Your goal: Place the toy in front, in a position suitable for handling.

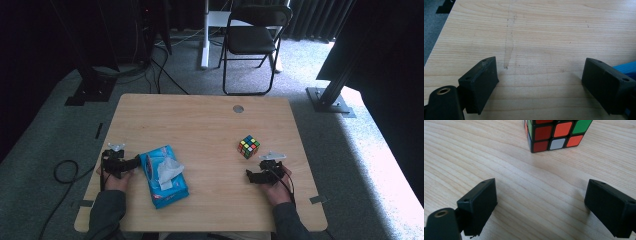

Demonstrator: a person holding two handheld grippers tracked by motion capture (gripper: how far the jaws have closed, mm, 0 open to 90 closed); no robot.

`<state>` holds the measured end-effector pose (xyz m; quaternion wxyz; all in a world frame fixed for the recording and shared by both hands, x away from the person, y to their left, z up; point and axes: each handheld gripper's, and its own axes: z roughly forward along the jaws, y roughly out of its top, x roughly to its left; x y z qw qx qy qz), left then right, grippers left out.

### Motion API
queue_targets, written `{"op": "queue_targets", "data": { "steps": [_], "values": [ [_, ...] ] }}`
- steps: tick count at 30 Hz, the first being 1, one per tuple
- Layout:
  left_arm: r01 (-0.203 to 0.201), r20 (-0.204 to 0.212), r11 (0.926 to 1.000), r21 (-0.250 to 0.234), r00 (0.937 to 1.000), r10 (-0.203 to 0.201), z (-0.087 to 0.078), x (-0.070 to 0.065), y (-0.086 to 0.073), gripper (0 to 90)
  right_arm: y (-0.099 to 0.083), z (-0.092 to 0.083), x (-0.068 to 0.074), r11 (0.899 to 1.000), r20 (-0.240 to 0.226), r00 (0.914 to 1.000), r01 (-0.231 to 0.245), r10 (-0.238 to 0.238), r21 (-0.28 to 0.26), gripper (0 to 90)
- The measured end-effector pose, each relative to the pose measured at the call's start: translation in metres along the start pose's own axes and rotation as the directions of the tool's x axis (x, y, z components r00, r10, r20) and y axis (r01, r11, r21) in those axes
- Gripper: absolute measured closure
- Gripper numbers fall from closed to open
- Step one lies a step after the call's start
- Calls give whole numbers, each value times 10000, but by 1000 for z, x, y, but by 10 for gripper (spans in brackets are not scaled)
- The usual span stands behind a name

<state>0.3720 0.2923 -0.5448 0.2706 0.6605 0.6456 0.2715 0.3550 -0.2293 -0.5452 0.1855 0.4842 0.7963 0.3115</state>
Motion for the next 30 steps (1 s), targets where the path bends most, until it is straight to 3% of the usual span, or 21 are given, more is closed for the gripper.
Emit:
{"op": "queue_targets", "data": {
  "steps": [2, 5, 8, 19, 26, 30],
  "values": [
    [-3, 0, 10000, 2, 10000, 3, 0, 0, 0, 134, 3, 0, 0, 9998, -38, 10000, 29, -28, 210, 109],
    [2, 0, 10000, 1, 10000, -2, 0, 0, 0, 134, 8, -3, -1, 9987, -69, 10000, 70, -67, 496, 248],
    [-1, 0, 10000, 3, 10000, 1, 0, 0, 0, 134, 10, -3, -2, 9986, 75, 10000, -48, 44, 532, 271],
    [1, 0, 10000, 2, 10000, -1, 0, 0, 0, 134, 26, -13, -5, 9999, -76, 9999, -122, 122, -97, 230],
    [-2, 1, 10000, 0, 10000, 2, 0, 0, 0, 133, 34, -14, -5, 9994, 23, 9995, 309, -309, -168, 240],
    [-1, 0, 10000, -2, 10000, 1, 0, 0, 0, 134, 37, -13, -7, 9993, -19, 9996, 286, -287, -261, 259]
  ]
}}
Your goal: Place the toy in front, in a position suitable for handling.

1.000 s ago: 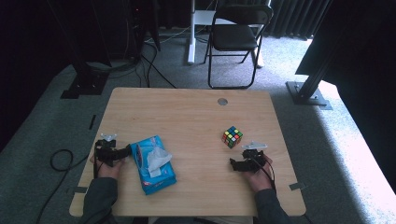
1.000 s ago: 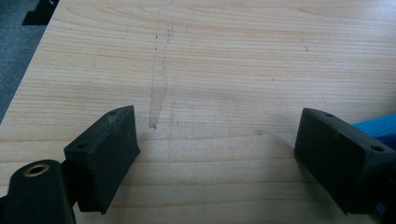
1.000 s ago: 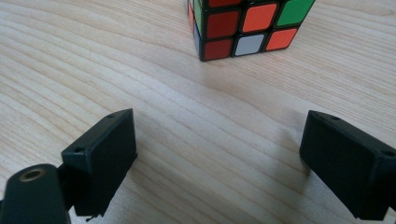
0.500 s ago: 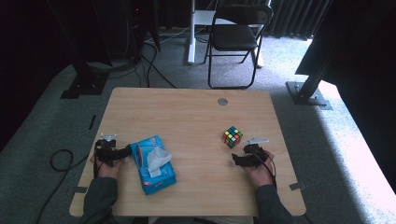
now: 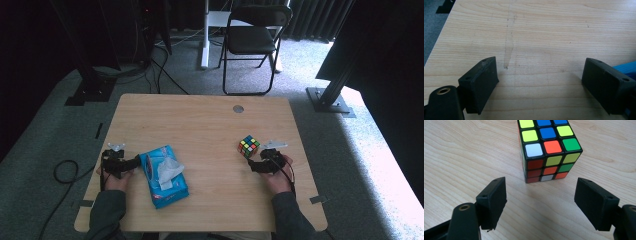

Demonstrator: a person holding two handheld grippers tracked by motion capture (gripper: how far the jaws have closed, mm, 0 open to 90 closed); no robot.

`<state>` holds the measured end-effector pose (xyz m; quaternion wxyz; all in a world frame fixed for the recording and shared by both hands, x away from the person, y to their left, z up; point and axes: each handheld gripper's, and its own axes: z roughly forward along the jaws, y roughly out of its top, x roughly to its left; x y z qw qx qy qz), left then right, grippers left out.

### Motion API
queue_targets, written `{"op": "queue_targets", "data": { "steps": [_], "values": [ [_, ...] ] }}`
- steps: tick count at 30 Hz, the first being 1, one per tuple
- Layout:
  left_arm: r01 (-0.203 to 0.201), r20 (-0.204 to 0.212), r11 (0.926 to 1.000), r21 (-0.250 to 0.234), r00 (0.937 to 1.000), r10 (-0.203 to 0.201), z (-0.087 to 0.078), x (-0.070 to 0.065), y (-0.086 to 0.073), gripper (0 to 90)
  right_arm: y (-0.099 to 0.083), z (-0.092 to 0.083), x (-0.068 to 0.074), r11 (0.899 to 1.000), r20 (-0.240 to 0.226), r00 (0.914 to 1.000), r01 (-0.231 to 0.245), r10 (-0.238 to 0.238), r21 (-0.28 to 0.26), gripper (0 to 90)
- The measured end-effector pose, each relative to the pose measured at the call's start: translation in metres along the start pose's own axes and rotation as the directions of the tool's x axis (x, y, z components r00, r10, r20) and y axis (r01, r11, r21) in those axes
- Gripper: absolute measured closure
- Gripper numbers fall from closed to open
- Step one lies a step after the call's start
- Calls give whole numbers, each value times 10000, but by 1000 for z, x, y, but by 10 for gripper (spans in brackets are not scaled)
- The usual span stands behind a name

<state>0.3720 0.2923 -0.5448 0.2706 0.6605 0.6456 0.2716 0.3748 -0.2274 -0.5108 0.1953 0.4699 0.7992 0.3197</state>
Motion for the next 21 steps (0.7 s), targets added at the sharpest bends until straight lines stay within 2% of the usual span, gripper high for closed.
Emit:
{"op": "queue_targets", "data": {
  "steps": [9, 15, 21],
  "values": [
    [0, 2, 10000, 2, 10000, 0, 0, 0, 0, 134, 10, 1, -4, 9998, -71, 10000, -49, 48, -167, 278],
    [-1, 2, 10000, 3, 10000, 1, 0, 0, 0, 133, 18, 5, -6, 9996, 40, 10000, -29, 30, -294, 218],
    [0, 1, 10000, 2, 10000, 0, 0, 0, 0, 133, 24, 11, -10, 9993, 26, 10000, 41, -40, -375, 198]
  ]
}}
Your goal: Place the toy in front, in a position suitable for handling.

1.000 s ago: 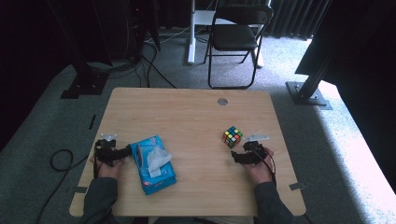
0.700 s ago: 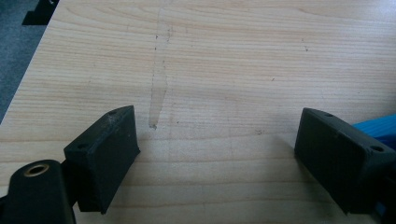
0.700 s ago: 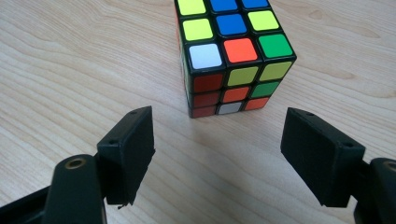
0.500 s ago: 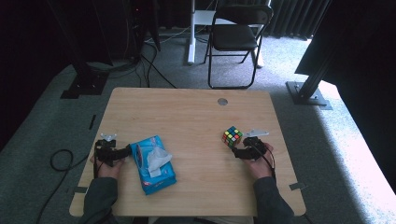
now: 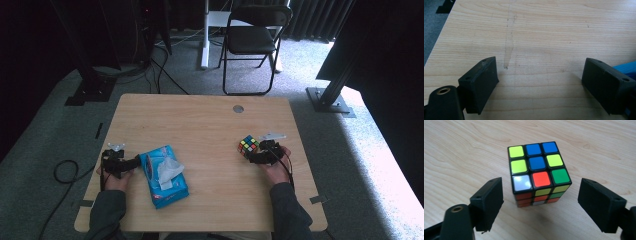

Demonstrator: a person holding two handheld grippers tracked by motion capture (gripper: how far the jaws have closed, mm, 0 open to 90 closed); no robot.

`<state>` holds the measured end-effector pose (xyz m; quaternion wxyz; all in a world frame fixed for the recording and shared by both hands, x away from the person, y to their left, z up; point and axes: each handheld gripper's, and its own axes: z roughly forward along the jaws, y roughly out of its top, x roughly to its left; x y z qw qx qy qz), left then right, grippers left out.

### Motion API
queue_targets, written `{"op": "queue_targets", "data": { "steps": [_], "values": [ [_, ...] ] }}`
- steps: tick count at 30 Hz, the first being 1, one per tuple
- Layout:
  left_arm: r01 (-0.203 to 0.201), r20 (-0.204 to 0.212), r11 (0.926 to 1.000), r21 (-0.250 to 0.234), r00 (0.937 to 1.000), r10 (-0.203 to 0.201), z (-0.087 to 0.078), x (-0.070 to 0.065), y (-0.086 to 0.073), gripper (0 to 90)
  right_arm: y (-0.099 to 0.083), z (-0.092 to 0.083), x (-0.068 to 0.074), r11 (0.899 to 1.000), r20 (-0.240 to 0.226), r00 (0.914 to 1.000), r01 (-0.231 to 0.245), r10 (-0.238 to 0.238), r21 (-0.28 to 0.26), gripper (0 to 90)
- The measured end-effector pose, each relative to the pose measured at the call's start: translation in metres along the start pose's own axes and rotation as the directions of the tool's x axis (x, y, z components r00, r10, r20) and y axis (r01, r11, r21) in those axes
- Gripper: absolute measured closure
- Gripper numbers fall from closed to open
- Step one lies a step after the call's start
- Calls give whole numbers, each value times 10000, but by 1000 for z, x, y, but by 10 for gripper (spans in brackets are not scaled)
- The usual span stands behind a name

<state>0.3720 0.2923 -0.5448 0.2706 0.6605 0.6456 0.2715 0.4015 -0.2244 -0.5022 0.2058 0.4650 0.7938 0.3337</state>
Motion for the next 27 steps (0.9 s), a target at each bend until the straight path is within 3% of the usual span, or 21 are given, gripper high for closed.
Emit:
{"op": "queue_targets", "data": {
  "steps": [7, 16, 22, 27],
  "values": [
    [2, 2, 10000, -15, 10000, -2, 0, 0, 0, 133, 6, 9, -1, 10000, -90, 10000, -18, 18, 20, 194],
    [3, 2, 10000, -15, 10000, -3, 0, 0, 0, 133, 4, 20, -10, 9958, -576, 9941, -913, 914, 43, 237],
    [3, 2, 10000, -14, 10000, -3, 0, 0, 0, 134, 4, 23, -8, 9973, -638, 9953, -728, 730, 59, 323],
    [1, 1, 10000, -14, 10000, -1, 0, 0, 0, 133, 5, 22, -2, 9989, -289, 9985, -476, 474, -57, 340]
  ]
}}
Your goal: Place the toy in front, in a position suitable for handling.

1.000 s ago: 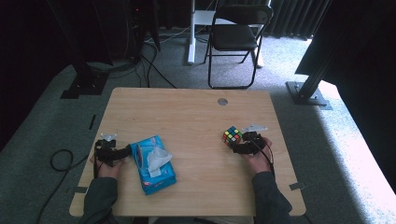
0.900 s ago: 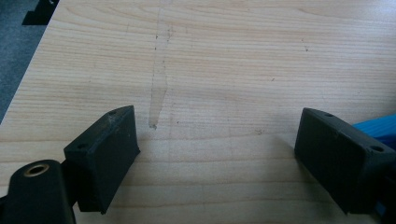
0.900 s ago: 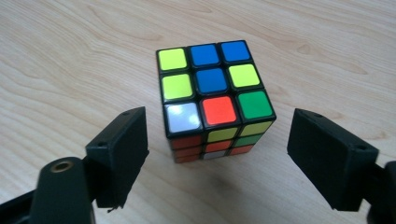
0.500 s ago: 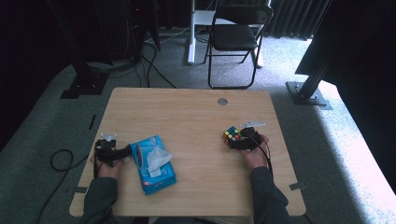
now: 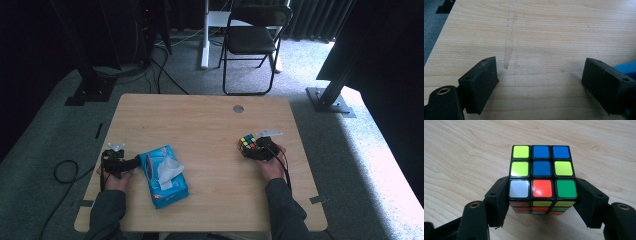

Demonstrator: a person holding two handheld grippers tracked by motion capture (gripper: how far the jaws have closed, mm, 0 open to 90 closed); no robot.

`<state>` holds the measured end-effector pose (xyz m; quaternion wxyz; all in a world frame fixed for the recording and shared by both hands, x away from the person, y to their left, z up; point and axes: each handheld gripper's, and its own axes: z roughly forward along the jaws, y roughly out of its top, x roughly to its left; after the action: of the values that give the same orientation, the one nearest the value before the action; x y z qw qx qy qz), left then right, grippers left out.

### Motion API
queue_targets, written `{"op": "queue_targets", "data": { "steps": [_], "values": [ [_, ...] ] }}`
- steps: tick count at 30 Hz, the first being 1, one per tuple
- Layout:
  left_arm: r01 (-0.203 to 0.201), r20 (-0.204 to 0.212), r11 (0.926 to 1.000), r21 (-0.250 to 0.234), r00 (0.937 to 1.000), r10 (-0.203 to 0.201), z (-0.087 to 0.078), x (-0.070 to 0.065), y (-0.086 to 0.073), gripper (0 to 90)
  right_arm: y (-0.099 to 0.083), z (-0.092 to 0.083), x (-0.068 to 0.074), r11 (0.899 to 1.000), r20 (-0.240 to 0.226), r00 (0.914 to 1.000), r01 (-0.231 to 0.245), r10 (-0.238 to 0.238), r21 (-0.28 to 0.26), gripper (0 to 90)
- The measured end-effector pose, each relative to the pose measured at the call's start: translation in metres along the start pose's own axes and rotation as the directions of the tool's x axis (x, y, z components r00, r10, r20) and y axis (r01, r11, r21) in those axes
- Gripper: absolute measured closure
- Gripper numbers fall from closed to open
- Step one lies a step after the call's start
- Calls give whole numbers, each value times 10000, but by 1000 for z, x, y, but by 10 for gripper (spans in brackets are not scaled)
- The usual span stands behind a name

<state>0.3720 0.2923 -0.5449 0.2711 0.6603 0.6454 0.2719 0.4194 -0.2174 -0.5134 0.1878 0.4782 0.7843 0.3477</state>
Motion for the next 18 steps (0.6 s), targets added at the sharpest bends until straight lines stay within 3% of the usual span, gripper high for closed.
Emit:
{"op": "queue_targets", "data": {
  "steps": [18],
  "values": [
    [2, 2, 10000, -2, 10000, -2, 0, 0, 0, 134, 0, 0, 9, 9999, -89, 9999, 124, -124, -46, 342]
  ]
}}
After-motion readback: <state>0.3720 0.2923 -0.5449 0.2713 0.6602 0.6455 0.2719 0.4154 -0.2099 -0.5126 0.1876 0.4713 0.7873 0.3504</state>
